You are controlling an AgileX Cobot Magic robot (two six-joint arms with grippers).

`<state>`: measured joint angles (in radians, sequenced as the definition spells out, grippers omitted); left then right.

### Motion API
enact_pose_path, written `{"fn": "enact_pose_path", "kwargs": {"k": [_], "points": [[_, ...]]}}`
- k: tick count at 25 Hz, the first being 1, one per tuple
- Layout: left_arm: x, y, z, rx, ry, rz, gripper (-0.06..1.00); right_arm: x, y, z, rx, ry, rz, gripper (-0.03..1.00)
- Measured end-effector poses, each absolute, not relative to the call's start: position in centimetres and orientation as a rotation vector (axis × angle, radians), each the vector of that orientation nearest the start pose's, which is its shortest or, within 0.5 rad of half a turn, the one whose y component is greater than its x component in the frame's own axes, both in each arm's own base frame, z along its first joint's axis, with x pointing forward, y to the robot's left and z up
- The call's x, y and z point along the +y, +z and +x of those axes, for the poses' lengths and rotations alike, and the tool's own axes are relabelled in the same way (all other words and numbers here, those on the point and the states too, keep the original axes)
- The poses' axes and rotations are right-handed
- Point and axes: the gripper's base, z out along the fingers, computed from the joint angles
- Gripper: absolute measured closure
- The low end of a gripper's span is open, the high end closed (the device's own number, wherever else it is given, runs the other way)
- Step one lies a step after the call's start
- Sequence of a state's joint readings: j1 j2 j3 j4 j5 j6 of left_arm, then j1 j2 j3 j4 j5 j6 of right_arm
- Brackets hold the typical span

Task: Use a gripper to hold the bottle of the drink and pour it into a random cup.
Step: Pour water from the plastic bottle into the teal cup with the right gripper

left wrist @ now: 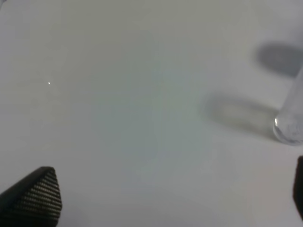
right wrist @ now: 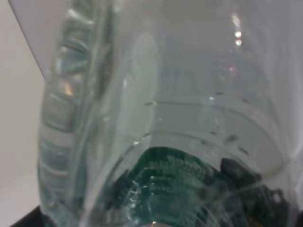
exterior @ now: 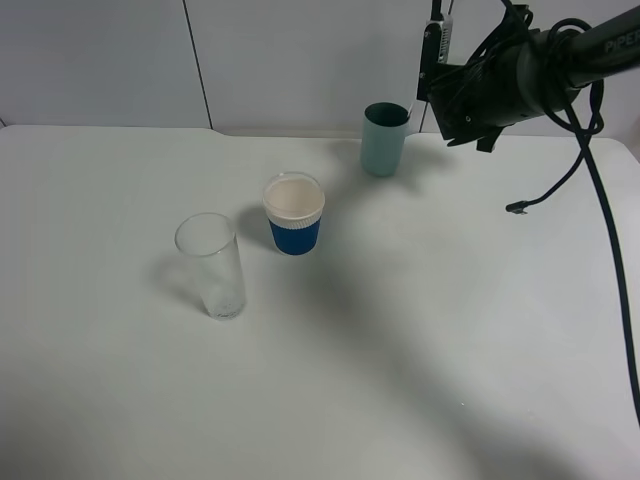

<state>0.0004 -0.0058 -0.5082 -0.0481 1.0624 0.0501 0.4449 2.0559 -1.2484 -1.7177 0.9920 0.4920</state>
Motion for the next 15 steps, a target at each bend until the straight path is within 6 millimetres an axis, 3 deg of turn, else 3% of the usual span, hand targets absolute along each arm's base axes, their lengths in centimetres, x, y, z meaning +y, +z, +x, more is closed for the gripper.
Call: {"fn": "enact_pose_path", "kwargs": {"k": [15], "points": [[-0.38, 27.94, -0.69, 2.031, -0.026, 0.053, -0.05, 11.41, 18.06, 40.53, 1.82, -1.503, -1.212, 0.44]]}}
